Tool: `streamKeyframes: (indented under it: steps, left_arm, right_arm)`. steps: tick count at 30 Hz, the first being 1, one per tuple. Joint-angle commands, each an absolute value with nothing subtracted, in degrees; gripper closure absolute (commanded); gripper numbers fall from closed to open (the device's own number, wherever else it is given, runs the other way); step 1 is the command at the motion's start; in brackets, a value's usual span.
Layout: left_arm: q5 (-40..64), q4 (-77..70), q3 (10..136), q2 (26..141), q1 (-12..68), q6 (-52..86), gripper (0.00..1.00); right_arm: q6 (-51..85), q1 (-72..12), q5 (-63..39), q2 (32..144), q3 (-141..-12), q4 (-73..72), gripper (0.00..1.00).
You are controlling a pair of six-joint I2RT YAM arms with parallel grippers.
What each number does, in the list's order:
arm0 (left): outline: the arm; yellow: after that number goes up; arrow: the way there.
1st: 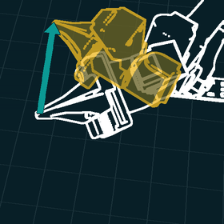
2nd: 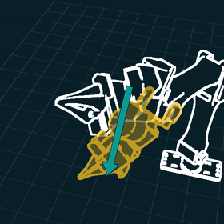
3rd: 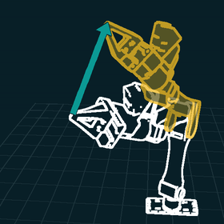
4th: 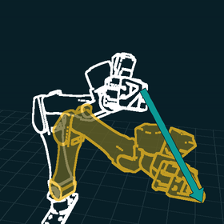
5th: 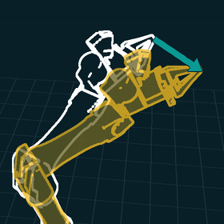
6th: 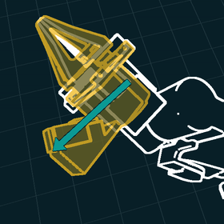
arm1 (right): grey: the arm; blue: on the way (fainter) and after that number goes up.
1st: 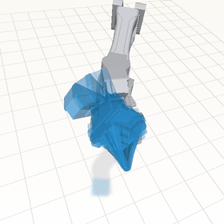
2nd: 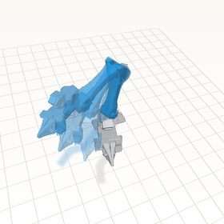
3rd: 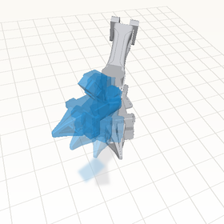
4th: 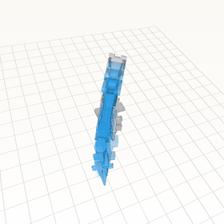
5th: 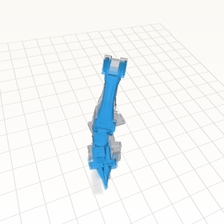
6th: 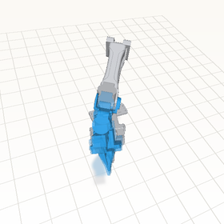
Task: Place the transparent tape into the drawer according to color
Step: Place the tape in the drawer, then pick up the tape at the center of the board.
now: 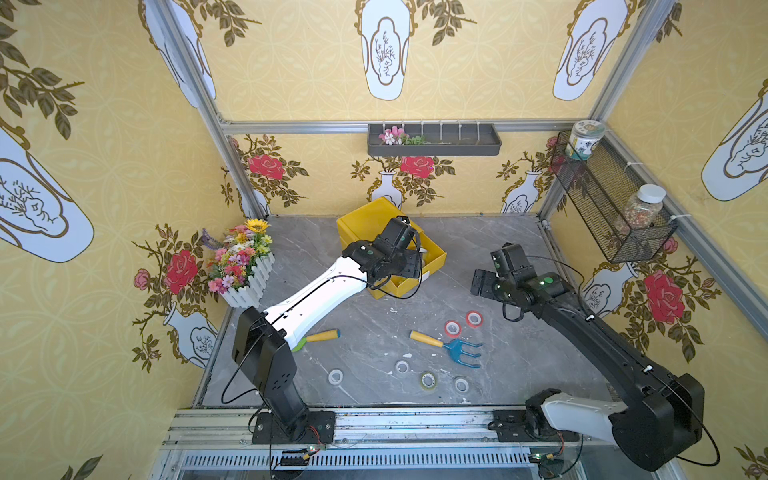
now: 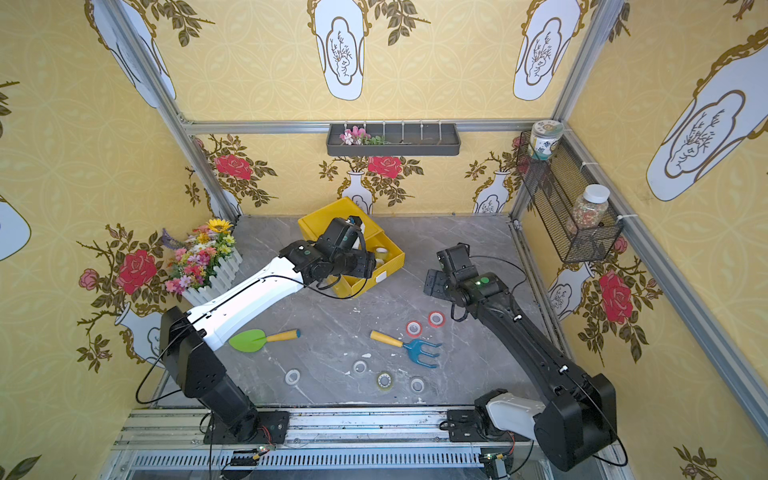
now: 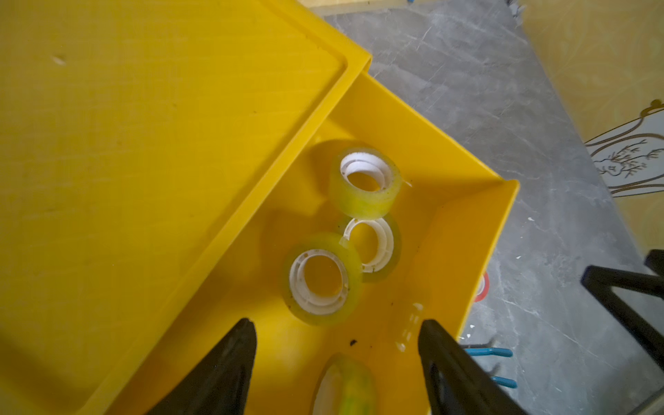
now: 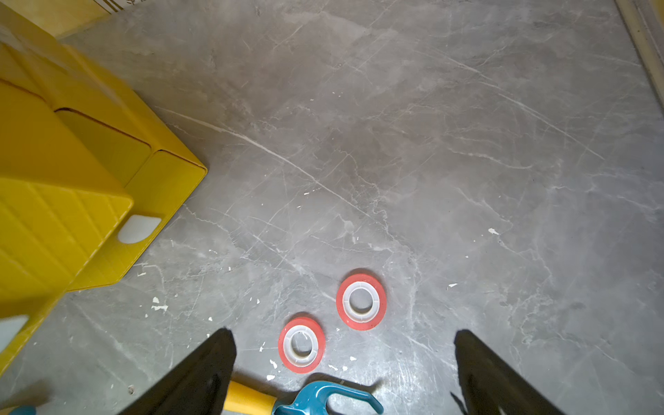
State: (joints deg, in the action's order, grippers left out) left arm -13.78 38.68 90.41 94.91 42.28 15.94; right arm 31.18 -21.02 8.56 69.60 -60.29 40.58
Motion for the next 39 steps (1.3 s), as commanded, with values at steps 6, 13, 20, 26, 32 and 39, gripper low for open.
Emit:
streamKeyframes:
  steps: [6, 13, 20, 26, 32, 39]
  left_arm:
    - [-9.8, 32.8, 83.6, 83.1, 42.2, 20.1, 0.04]
    - [-9.4, 31.9, 75.9, 72.6, 42.3, 23.4, 0.00]
    - [-11.1, 29.9, 67.3, 65.0, 42.3, 26.2, 0.00]
    - [-13.2, 31.4, 65.1, 63.0, 42.2, 26.5, 0.00]
    - [-14.3, 31.7, 64.8, 63.6, 42.3, 26.2, 0.00]
    - [-14.9, 31.8, 65.0, 64.0, 42.3, 25.2, 0.00]
  right_arm:
    - [25.4, -33.4, 0.4, 70.0, -61.8, 44.7, 0.01]
    - [25.0, -49.6, -1.2, 76.4, -60.7, 48.2, 0.00]
    - [23.4, -59.1, -2.3, 87.1, -60.7, 46.3, 0.00]
    - [22.1, -62.3, -3.3, 92.9, -60.7, 45.7, 0.03]
    - [21.3, -63.9, -4.0, 95.8, -59.9, 46.4, 0.10]
    - [21.8, -64.6, -1.8, 98.6, -59.7, 45.9, 0.23]
